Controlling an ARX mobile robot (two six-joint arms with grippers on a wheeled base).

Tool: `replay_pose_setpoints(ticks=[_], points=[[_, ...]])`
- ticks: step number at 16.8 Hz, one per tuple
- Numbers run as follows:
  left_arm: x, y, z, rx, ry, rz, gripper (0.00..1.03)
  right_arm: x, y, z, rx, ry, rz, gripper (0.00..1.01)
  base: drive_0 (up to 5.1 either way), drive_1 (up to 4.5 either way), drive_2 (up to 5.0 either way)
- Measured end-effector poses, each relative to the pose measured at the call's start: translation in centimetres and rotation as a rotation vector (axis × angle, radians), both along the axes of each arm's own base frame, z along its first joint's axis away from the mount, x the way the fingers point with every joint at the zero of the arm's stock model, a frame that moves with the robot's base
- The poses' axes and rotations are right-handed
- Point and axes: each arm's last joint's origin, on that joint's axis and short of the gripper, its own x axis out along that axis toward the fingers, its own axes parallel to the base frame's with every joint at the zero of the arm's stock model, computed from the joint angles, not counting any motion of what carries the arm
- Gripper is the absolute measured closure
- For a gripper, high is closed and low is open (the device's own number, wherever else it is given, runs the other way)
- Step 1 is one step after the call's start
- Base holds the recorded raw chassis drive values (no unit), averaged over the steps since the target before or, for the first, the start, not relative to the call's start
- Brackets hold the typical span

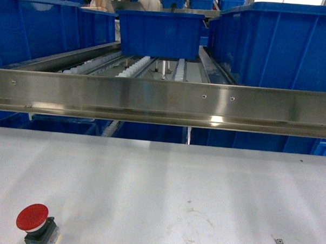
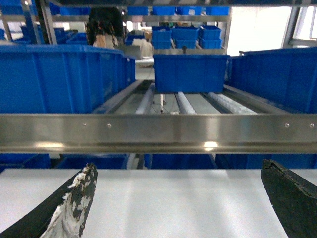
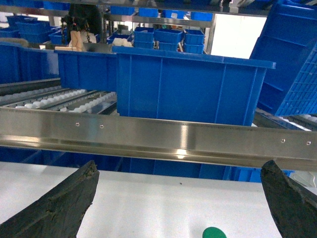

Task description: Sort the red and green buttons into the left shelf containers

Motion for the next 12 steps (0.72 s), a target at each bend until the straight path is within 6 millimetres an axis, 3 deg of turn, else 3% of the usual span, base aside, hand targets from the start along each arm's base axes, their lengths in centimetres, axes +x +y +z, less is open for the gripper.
replay_pose_setpoints(ticks=[4, 6, 7, 10, 12], points=[[3.3, 0.4, -0.1, 0.060, 0.049, -0.059, 0.05, 4.1, -0.4, -0.1, -0.023, 0.034, -0.027, 0.03, 0.0, 0.00, 0.0], [7.6, -0.5, 0.8, 0.097, 0.047, -0.085, 0.05, 8.6, -1.8, 0.3, -0.071, 0.033, -0.093, 0.03, 0.0, 0.00, 0.0], [10.1, -1.2, 0.2, 0.111, 0.082, -0.092, 0.05, 11.1, -2.4, -0.6, -0.097, 0.117, -0.096, 0.03, 0.0, 0.00, 0.0], [14.4, -3.1, -2.6, 0.125, 0.341, -0.157, 0.05, 15.5, -3.8, -4.0, -0.104, 0.422, -0.043, 0.03, 0.0, 0.00, 0.0], [16.1, -4.3, -3.6, 0.141, 0.442, -0.195, 0.05, 18.2, -4.8, -4.4, -0.143, 0.490, -0.028, 0.03, 0.0, 0.00, 0.0]])
